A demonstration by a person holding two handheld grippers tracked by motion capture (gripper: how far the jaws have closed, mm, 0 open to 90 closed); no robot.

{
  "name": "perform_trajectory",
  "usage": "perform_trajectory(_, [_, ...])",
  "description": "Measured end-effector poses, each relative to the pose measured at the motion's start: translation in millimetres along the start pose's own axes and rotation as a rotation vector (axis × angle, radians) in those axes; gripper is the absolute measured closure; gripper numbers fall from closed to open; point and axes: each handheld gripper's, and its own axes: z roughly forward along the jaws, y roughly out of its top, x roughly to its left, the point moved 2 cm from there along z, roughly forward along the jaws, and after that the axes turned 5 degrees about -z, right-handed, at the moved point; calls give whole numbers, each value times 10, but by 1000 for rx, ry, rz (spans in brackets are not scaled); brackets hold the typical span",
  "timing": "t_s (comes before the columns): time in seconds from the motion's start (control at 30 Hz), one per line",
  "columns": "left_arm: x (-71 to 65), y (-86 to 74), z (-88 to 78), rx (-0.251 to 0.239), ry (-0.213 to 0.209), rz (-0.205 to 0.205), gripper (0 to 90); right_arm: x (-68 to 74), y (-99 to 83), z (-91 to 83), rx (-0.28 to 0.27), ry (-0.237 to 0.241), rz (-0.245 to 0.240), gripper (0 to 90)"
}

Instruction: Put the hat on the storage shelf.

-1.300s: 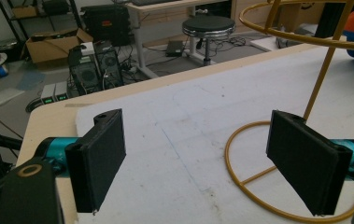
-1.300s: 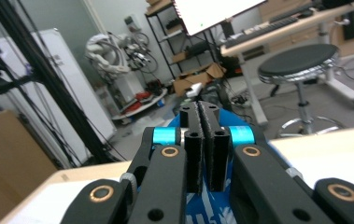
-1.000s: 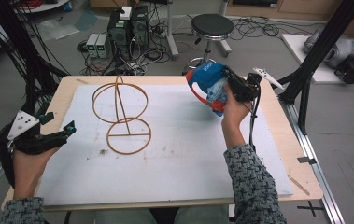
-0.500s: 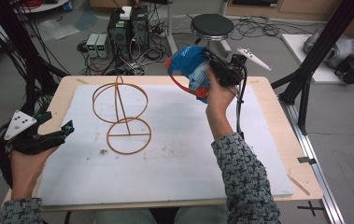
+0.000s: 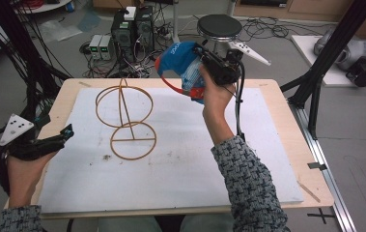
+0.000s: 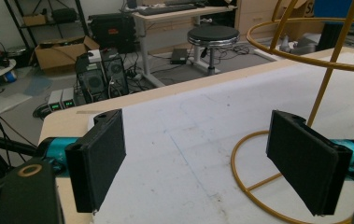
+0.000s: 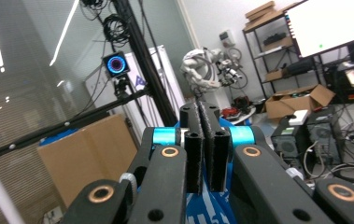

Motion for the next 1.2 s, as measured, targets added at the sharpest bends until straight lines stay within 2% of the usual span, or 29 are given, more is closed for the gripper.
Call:
perform_trajectory(0.03, [0, 0, 0, -2, 1, 0, 199, 46, -4, 30, 3, 19, 4, 886])
perform_trajectory(0.37, [21, 3, -13, -2, 4, 2, 199, 258, -25, 133, 12, 97, 16, 886])
perform_trajectory(0.5, [28, 5, -20, -2, 6, 0, 199, 381, -39, 187, 27, 138, 4, 886])
perform_trajectory(0.57, [33, 6, -23, -3, 6, 1, 200, 406, -45, 196, 31, 144, 7, 886])
perform_trajectory(0.6, [35, 8, -27, -4, 5, -3, 199, 444, -63, 220, 39, 165, 15, 886])
perform_trajectory(0.67, [44, 12, -38, -3, 6, 0, 200, 483, -86, 240, 46, 179, 20, 886])
perform_trajectory(1.0, [85, 24, -77, -12, 18, -5, 200, 607, -169, 321, 77, 226, 17, 885])
perform_trajectory(1.2, [89, 26, -80, -10, 22, 0, 200, 681, -255, 375, 130, 267, 12, 885])
